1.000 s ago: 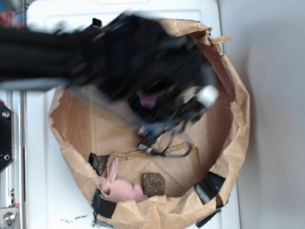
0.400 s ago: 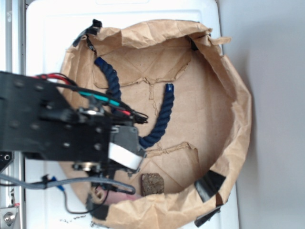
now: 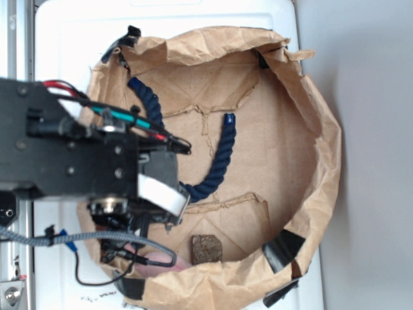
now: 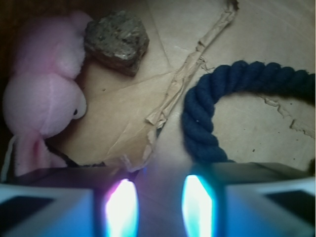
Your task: Grab the blue rope.
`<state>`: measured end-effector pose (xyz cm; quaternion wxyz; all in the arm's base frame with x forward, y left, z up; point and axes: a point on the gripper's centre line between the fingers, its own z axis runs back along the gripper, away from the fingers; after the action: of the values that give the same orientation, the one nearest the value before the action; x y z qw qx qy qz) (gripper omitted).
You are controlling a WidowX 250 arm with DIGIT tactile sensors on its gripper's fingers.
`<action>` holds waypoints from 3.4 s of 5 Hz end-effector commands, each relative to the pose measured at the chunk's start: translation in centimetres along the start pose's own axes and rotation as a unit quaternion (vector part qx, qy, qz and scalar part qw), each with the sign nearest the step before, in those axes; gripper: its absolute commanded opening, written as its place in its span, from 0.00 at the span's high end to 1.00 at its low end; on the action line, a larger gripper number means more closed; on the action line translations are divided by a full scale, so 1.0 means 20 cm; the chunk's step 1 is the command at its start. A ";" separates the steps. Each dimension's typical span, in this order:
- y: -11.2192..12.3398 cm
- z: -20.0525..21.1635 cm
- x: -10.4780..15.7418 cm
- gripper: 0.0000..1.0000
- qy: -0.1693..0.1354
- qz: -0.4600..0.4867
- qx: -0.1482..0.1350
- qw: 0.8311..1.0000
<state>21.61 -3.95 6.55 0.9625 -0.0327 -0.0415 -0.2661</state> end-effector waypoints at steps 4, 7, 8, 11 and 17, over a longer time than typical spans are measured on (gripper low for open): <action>0.17 0.09 0.03 0.00 -0.019 0.073 0.026 0.997; 0.23 0.07 0.03 0.00 -0.018 0.107 0.027 0.994; 0.24 0.07 0.05 0.00 -0.013 0.117 0.028 0.993; 0.45 0.10 0.23 0.00 -0.019 0.172 0.031 0.984; 0.39 0.00 -0.05 0.00 0.004 0.233 0.021 0.972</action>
<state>24.65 3.13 4.95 0.9988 -0.0220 -0.0096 -0.0437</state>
